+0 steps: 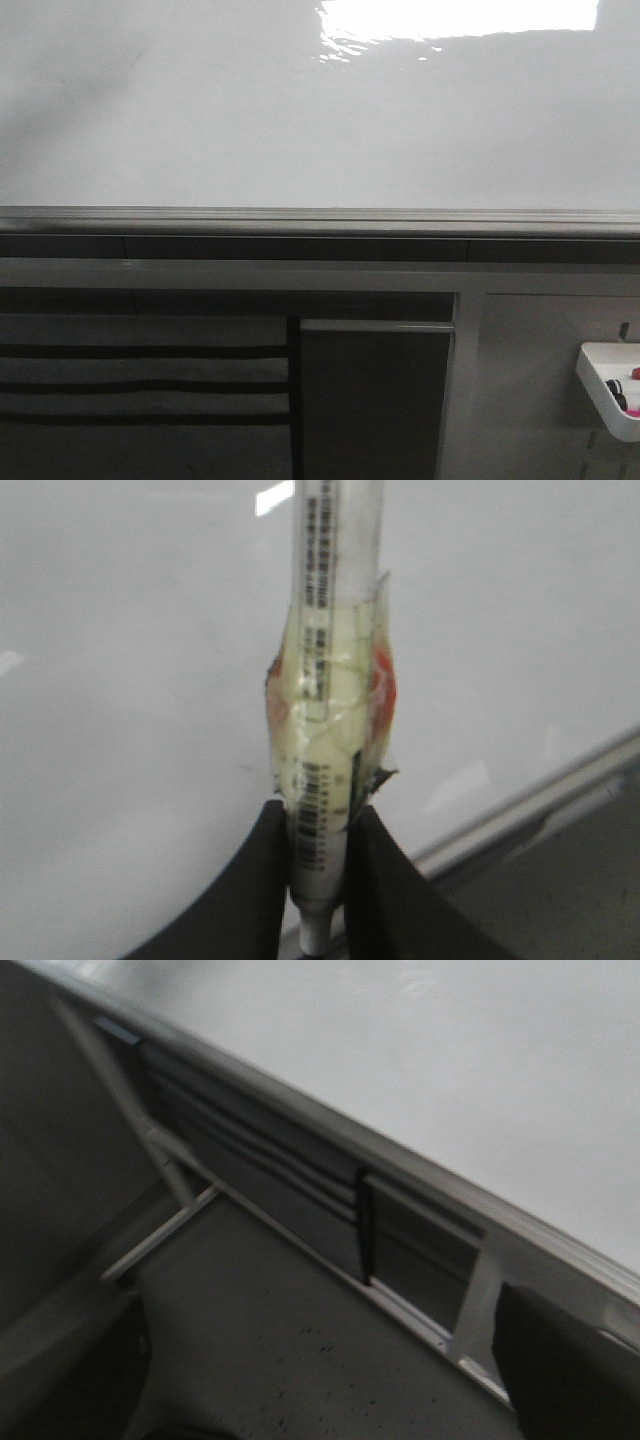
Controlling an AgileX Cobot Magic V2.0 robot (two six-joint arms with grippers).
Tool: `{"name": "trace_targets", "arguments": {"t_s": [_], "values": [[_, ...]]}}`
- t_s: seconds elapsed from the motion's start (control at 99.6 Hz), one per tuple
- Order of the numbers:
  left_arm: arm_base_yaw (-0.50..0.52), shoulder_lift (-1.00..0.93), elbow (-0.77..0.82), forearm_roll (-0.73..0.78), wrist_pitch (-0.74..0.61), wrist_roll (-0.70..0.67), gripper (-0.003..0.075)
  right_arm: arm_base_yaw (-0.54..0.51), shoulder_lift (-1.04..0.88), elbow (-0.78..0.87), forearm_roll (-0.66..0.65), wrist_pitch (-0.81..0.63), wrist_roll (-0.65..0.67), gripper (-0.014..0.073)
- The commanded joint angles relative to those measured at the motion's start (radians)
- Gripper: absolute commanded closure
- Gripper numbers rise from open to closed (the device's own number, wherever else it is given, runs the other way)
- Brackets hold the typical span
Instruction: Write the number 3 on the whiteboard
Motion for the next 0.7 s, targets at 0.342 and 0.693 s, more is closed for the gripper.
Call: {"name": "trace_targets", "arguments": {"t_s": [0.342,0.693], "values": [[-0.399,-0.066,0.017,-0.195,0.284,0.33,0.0738,0.399,0.394,-0.221,0.035,-0.036,-0.231,-0.0027],[-0.511,-0.048,0.019,-0.196,0.234,0.353,0.0738,0.54,0.54,-0.318,0.066,-0.108,-0.325,0.0123]]}}
